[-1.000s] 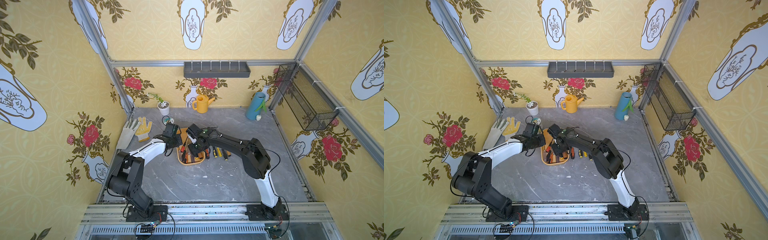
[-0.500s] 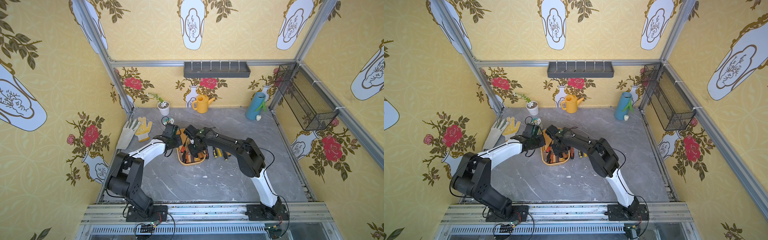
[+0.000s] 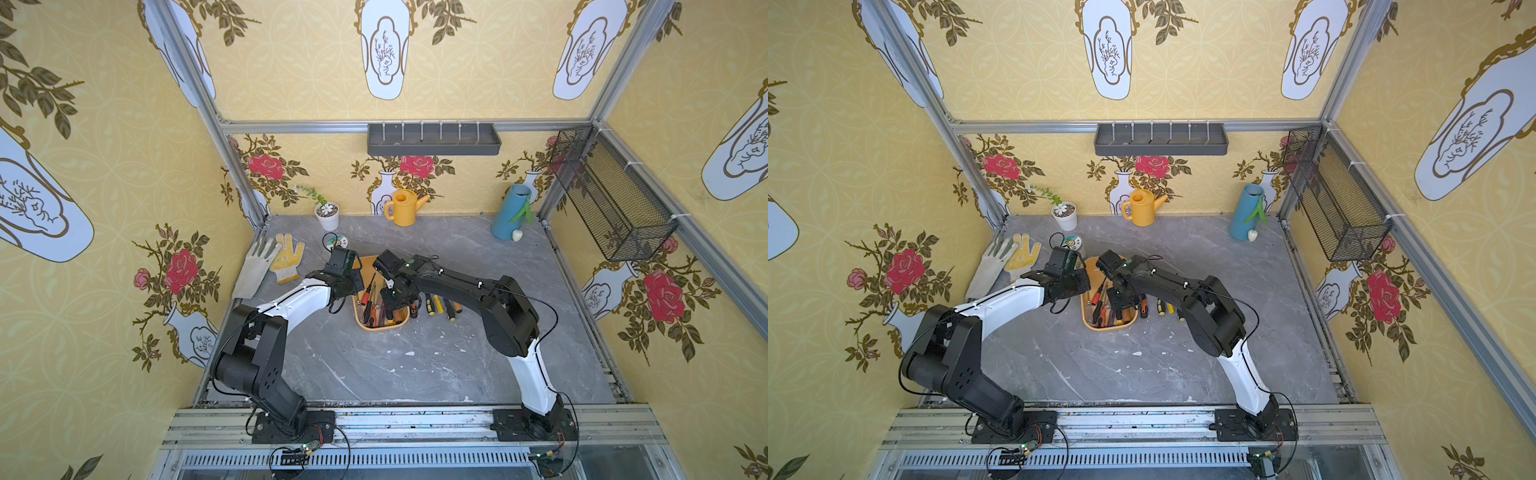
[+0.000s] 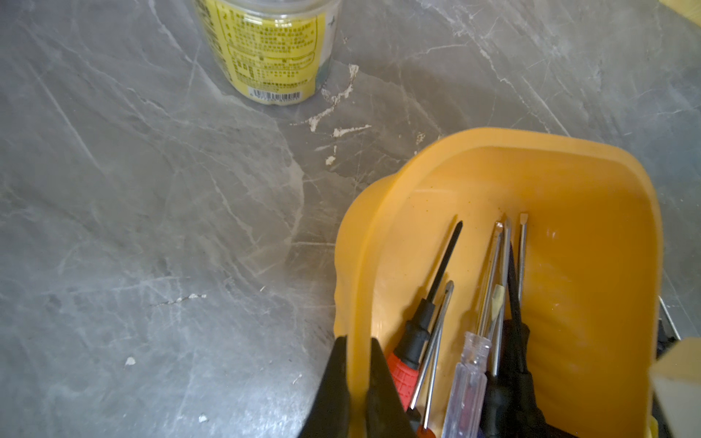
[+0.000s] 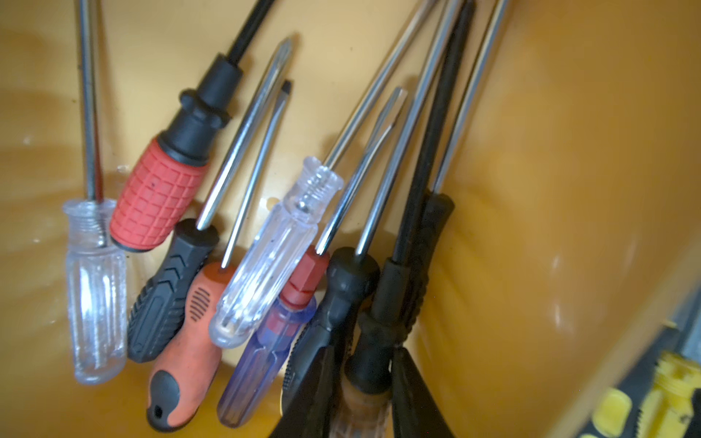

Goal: Take out the screwdriver from the storage box
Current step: Pick up the screwdriver from the storage box.

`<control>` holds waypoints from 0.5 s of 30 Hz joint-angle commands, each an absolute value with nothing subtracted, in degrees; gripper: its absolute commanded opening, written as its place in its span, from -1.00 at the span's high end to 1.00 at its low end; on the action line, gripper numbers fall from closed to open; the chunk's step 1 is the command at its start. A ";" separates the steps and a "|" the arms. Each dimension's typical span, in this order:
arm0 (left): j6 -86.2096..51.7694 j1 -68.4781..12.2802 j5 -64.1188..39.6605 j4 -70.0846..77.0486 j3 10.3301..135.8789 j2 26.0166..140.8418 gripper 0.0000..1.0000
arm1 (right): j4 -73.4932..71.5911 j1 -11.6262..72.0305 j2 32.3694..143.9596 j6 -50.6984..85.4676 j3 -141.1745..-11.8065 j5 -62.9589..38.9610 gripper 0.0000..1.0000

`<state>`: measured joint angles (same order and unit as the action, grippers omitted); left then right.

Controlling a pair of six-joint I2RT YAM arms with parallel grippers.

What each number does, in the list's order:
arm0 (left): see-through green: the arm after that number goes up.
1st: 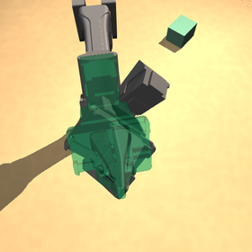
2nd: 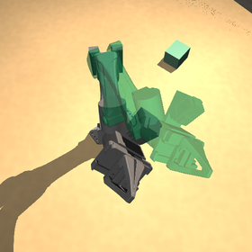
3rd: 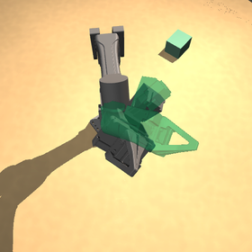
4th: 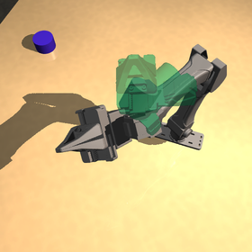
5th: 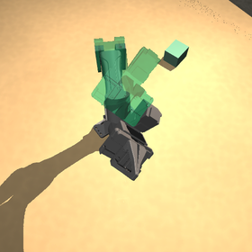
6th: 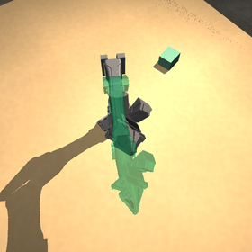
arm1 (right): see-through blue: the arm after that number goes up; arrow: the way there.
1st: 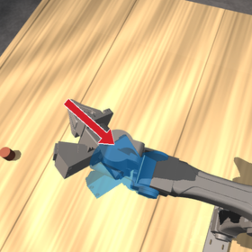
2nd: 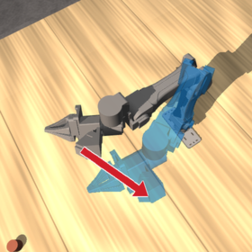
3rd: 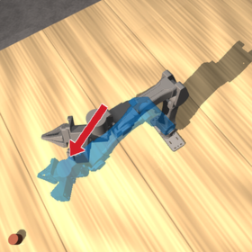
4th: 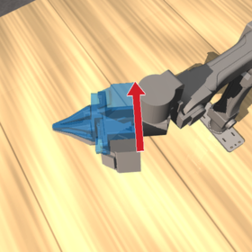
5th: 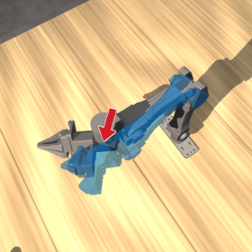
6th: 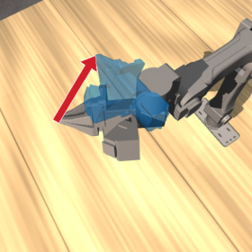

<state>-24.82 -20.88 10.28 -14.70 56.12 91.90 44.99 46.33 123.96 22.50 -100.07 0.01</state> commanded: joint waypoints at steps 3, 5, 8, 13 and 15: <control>-24.84 -20.78 10.03 -12.36 55.90 91.86 1.00 | 46.08 46.49 124.62 22.68 -101.05 -1.93 0.24; -24.81 -20.76 10.02 -12.38 55.90 91.85 1.00 | 46.93 46.49 125.01 22.53 -101.35 -2.46 0.12; -24.83 -20.80 10.02 -12.33 55.99 91.93 1.00 | 48.57 46.45 125.42 22.91 -101.67 -2.74 0.18; -24.87 -20.78 9.81 -12.33 56.16 92.35 1.00 | 48.46 46.49 125.02 23.94 -100.13 -3.43 0.54; -24.89 -20.74 9.94 -12.36 56.16 92.37 1.00 | 47.77 46.49 124.59 24.24 -99.42 -3.43 0.64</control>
<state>-24.67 -20.91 10.26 -15.03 56.12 92.07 44.80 46.26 124.99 23.79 -100.25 -2.76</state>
